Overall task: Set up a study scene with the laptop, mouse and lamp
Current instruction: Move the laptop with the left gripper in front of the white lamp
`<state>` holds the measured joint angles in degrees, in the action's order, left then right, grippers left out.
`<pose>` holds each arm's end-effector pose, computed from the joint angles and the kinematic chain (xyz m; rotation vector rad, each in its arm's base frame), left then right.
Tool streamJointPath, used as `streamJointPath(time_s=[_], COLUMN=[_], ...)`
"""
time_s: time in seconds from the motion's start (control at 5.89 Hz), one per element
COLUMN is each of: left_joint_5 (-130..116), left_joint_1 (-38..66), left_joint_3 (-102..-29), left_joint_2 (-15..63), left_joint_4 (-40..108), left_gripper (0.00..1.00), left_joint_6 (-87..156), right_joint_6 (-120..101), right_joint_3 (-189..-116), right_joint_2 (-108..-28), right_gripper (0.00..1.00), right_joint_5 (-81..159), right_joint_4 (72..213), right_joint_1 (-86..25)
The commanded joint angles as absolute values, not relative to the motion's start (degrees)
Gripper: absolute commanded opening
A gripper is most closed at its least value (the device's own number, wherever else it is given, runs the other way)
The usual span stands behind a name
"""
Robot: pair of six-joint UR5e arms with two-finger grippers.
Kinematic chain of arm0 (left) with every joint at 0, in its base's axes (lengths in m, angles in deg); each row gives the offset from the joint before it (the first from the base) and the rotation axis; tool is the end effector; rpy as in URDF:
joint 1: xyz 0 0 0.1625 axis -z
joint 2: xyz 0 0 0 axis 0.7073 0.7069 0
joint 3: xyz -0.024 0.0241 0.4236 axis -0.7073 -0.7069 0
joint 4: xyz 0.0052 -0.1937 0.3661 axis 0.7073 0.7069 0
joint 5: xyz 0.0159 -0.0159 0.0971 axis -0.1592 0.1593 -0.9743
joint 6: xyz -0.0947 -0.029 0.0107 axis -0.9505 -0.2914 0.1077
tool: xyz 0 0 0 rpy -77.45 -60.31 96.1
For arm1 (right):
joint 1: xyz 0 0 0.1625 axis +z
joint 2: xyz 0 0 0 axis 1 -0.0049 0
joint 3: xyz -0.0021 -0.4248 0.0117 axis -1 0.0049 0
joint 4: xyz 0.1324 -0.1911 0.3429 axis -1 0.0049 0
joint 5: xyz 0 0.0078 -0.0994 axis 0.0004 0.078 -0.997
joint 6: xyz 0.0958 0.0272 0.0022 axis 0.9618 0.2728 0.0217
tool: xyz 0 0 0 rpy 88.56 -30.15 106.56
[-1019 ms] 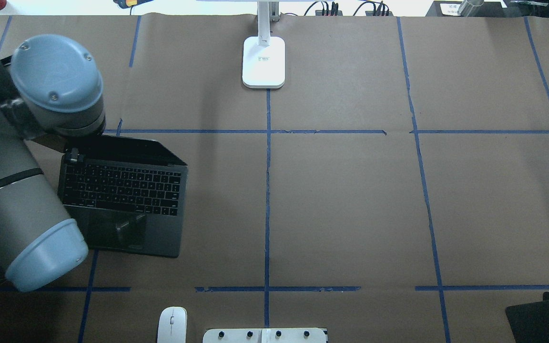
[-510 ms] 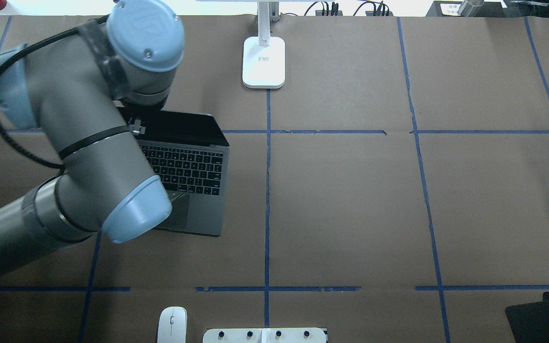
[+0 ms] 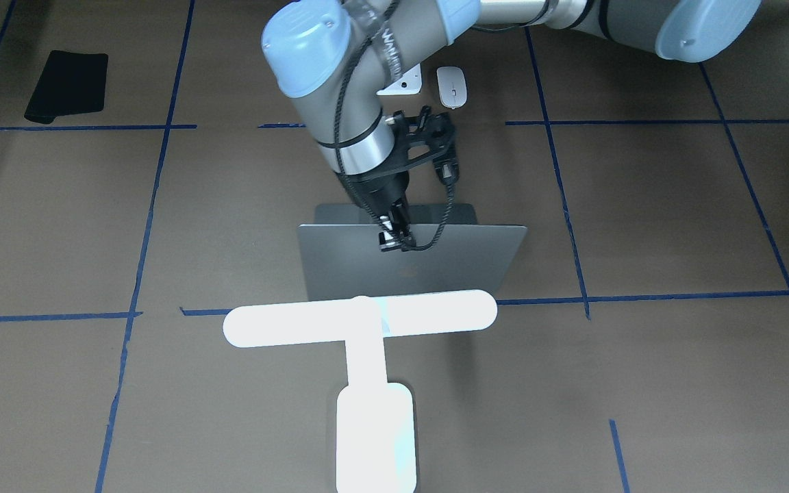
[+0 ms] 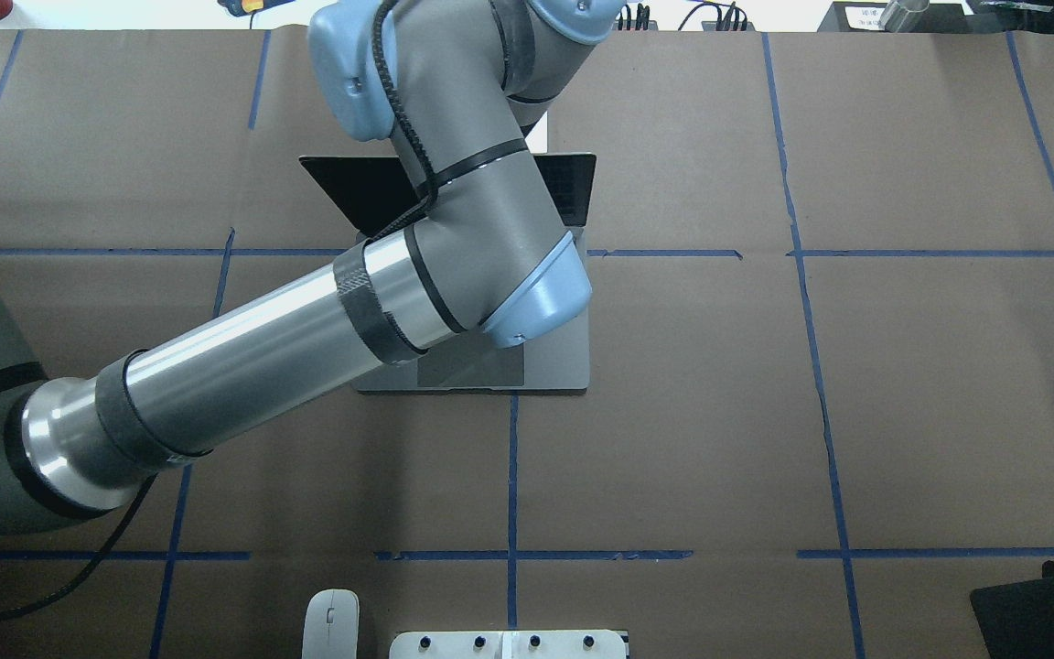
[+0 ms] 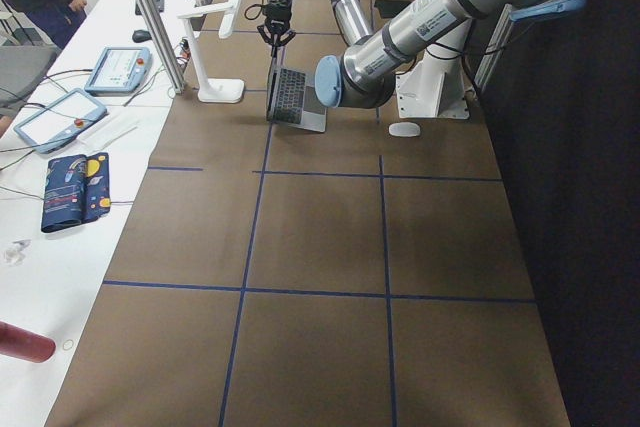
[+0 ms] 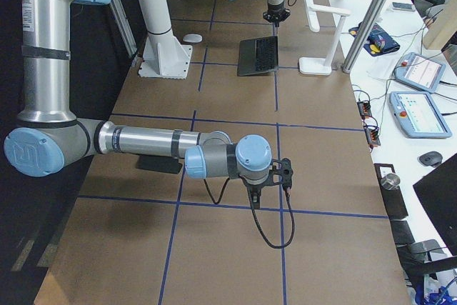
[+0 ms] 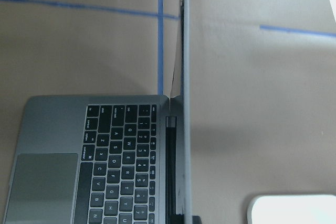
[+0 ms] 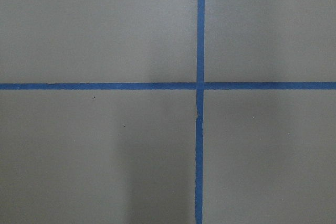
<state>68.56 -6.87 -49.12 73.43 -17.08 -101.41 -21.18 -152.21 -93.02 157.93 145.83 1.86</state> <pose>0.5261 -0.5669 0.0397 -0.2449 0.5221 -1.6550 0.0678 -0.4634 0.6456 0.1028 -0.9051 0.0399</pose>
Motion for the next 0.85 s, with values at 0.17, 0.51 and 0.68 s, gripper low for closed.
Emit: streamJointPath(time_s=[0.17, 0.51, 0.68], left_joint_5=[68.83, 68.83, 68.74], left_joint_1=[-8.19, -8.28, -8.28], left_joint_3=[-45.14, -45.4, -45.75], left_joint_2=[74.82, 74.47, 74.55], left_joint_4=[-12.22, -12.12, -12.21], left_gripper=[0.0, 0.57, 1.0], left_joint_6=[-105.07, -104.3, -103.34], right_joint_6=[-21.21, -21.21, -21.29], right_joint_3=[-152.28, -152.28, -152.28], right_joint_2=[-93.08, -93.08, -93.08], right_gripper=[1.0, 1.0, 1.0], right_joint_5=[157.93, 157.93, 157.93], right_joint_4=[145.67, 145.67, 145.67], right_joint_1=[1.95, 1.95, 1.95])
